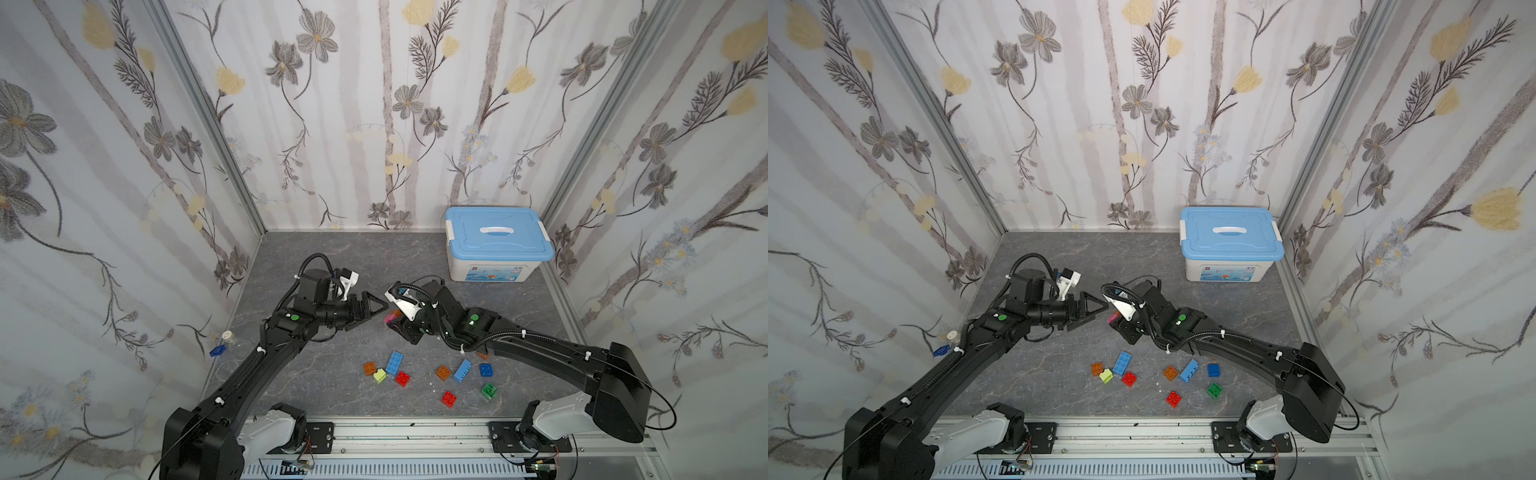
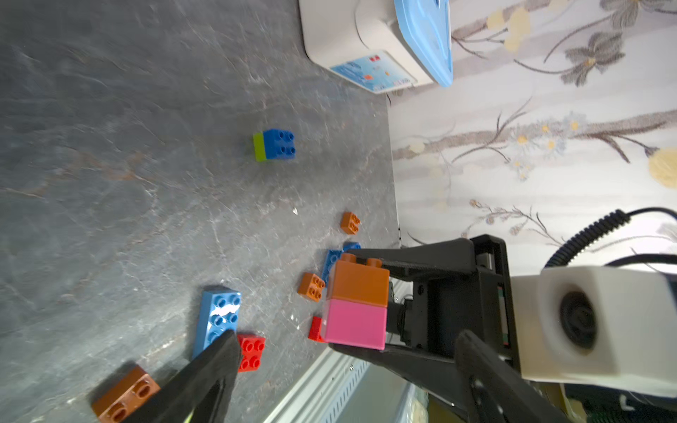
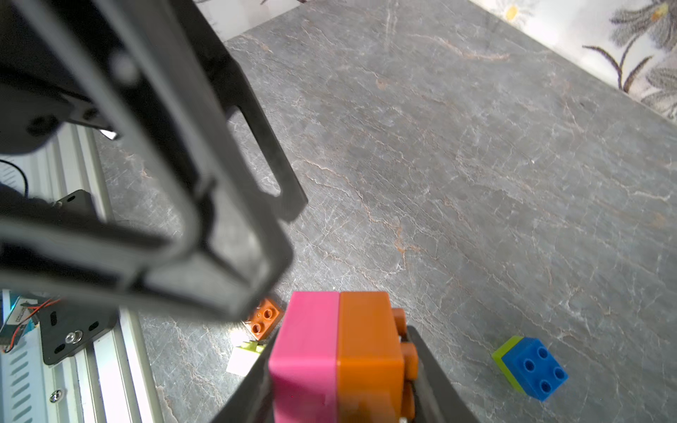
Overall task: Assemble the letter h with lego
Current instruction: Adjust the lego brick at the center of the board.
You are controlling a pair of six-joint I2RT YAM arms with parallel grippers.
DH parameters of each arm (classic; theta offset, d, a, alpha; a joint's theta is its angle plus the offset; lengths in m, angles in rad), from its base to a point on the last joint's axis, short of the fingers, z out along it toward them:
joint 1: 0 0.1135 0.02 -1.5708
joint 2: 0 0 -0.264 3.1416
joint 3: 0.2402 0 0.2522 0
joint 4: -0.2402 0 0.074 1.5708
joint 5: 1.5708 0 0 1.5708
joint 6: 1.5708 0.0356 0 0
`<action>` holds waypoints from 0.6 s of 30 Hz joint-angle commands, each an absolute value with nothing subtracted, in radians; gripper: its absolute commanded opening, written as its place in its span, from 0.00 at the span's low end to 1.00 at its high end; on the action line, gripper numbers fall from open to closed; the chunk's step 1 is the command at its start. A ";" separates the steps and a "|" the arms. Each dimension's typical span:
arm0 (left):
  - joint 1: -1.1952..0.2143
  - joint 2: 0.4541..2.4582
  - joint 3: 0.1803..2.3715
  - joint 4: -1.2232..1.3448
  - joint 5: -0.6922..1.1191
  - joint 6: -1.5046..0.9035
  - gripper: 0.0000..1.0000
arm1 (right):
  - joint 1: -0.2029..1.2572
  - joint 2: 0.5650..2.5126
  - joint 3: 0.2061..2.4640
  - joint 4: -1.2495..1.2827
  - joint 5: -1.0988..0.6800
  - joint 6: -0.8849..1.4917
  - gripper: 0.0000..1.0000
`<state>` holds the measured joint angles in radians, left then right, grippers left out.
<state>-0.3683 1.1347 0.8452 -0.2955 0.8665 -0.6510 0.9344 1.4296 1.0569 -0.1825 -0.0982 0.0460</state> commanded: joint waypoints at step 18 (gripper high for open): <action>-0.497 1.255 0.951 -0.447 0.958 -0.487 0.49 | 0.947 1.354 1.025 -0.125 -0.185 -0.044 0.42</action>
<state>-0.4808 1.2449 0.9356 -0.4332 0.9321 -0.5034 0.9451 1.3701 1.0298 -0.1993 -0.1829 -0.0429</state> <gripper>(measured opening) 0.484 0.442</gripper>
